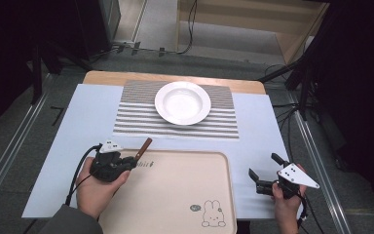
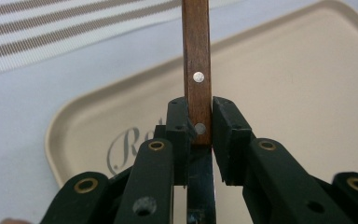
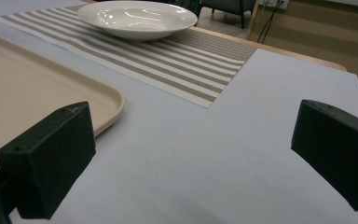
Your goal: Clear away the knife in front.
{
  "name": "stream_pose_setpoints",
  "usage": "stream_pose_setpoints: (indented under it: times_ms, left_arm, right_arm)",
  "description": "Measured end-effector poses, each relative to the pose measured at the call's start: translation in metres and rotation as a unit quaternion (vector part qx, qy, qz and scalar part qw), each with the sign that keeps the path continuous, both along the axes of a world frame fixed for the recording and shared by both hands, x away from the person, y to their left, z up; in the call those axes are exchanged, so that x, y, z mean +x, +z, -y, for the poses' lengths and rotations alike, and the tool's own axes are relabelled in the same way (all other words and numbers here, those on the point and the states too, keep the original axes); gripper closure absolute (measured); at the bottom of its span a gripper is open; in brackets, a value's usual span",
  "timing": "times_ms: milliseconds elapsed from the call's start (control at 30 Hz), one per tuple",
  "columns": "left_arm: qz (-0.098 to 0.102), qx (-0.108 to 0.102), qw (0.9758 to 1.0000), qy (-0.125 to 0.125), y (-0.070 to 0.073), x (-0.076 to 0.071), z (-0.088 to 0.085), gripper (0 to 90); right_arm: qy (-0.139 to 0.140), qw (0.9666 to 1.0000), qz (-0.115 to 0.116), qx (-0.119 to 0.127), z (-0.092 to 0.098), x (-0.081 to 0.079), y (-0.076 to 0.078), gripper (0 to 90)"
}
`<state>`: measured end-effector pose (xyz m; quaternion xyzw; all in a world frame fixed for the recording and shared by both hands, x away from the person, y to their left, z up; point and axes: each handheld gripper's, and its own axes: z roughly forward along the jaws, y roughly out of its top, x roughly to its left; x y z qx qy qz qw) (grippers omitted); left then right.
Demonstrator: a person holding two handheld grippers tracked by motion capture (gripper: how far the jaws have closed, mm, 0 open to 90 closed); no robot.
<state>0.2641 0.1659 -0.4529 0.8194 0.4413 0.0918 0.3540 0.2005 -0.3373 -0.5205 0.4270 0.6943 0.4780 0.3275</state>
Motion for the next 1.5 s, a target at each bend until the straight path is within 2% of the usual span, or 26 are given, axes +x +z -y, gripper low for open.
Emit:
stream_pose_setpoints:
  times_ms: [400, 767, 967, 1167, 1200, 1267, 1367, 1433, 1467, 1500]
  left_arm:
    - [-0.018, -0.015, 0.9994, 0.026, -0.019, -0.018, -0.013, 76.2]
    - [-0.028, -0.010, 0.9984, 0.048, -0.034, -0.030, -0.023, 76.2]
    - [-0.031, -0.010, 0.9981, 0.051, -0.039, -0.034, -0.024, 76.2]
    - [-0.029, -0.007, 0.9981, 0.054, -0.039, -0.034, -0.023, 75.9]
    - [-0.028, -0.004, 0.9981, 0.054, -0.039, -0.034, -0.023, 75.8]
    - [-0.020, 0.001, 0.9978, 0.064, -0.039, -0.034, -0.023, 67.7]
    - [0.017, -0.009, 0.9982, 0.056, -0.033, -0.034, -0.024, 67.7]
    - [0.030, -0.025, 0.9984, 0.042, -0.027, -0.033, -0.024, 72.7]
    - [0.031, -0.028, 0.9986, 0.032, -0.025, -0.033, -0.022, 81.6]
    - [0.029, -0.027, 0.9989, 0.024, -0.025, -0.032, -0.020, 81.6]
  right_arm:
    - [0.000, 1.0000, 0.000, -0.001, 0.000, 0.000, 0.000, 0.0]
    - [-0.001, 1.0000, 0.000, -0.001, 0.000, 0.000, 0.000, 0.0]
    - [-0.001, 1.0000, 0.000, -0.002, 0.000, 0.000, 0.000, 0.0]
    - [-0.001, 1.0000, 0.000, -0.002, 0.000, 0.000, 0.000, 0.0]
    - [-0.001, 1.0000, 0.000, -0.002, 0.000, 0.000, 0.000, 0.0]
    - [-0.001, 1.0000, 0.000, -0.001, 0.000, 0.000, 0.000, 0.0]
    - [-0.002, 1.0000, 0.000, -0.001, 0.000, 0.000, 0.000, 0.0]
    - [-0.002, 1.0000, 0.000, -0.002, 0.000, 0.000, 0.000, 0.0]
    - [-0.001, 1.0000, 0.000, -0.002, 0.000, 0.000, 0.000, 0.0]
    - [-0.001, 1.0000, 0.000, -0.002, 0.000, 0.000, 0.000, 0.0]
